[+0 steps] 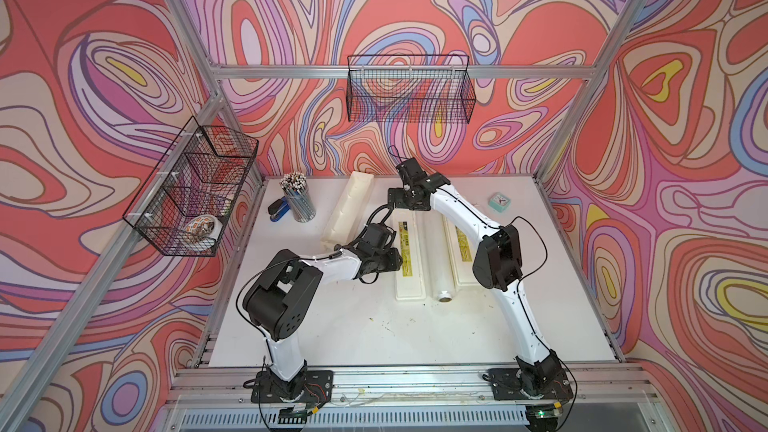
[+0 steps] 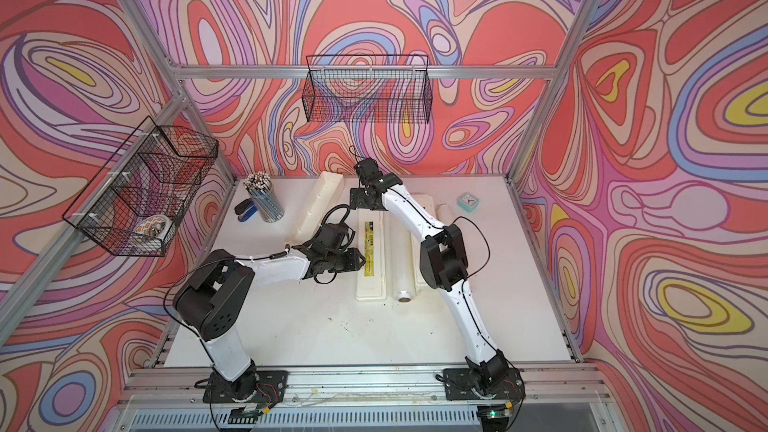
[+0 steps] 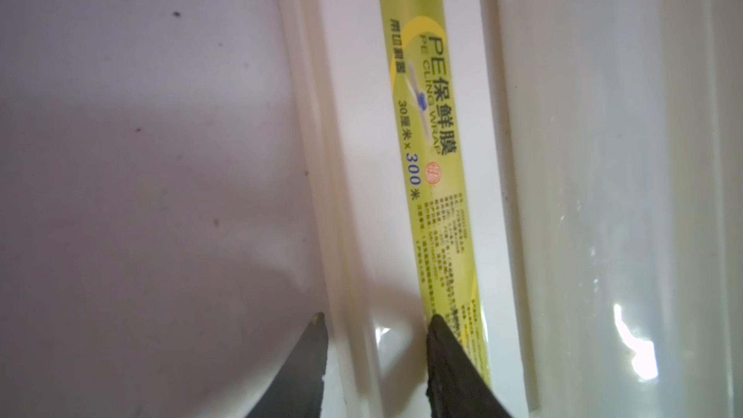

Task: Put plastic wrap rolls into dispensers
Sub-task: Place the lid at the center of the board, then pick up the plastic wrap from the center of the board, then move the plastic wrap cutting box to the center of the board.

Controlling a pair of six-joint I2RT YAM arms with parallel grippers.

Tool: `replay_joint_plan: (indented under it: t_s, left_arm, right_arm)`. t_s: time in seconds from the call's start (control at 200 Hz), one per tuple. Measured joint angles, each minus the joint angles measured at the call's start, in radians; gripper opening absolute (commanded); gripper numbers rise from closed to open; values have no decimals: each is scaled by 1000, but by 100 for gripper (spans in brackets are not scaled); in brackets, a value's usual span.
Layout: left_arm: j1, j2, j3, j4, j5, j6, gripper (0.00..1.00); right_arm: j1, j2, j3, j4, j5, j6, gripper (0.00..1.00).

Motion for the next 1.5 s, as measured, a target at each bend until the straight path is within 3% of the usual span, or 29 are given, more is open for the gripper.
replay_joint_plan:
  t_s: [0.155, 0.336, 0.561, 0.666, 0.896, 1.162, 1.497]
  left_arm:
    - [0, -45, 155, -182, -34, 119, 54]
    - [29, -105, 329, -280, -93, 249, 54]
    - [284, -13, 460, -406, -161, 370, 53]
    - [346, 81, 529, -450, -209, 427, 53]
    - [358, 204, 589, -521, -267, 485, 53]
    - [428, 211, 589, -537, -280, 488, 54]
    - [446, 262, 648, -564, -330, 523, 54]
  right_arm:
    - [-1, -55, -113, -29, 56, 6, 98]
    - [-2, -126, -226, -48, 106, 31, 97]
    - [5, -151, -277, -79, 150, 56, 98]
    - [17, -151, -280, -100, 174, 65, 98]
    - [35, -159, -357, -105, 212, 97, 97]
    - [30, -163, -427, -103, 183, 131, 96]
    - [29, -161, -464, -61, 160, 148, 82]
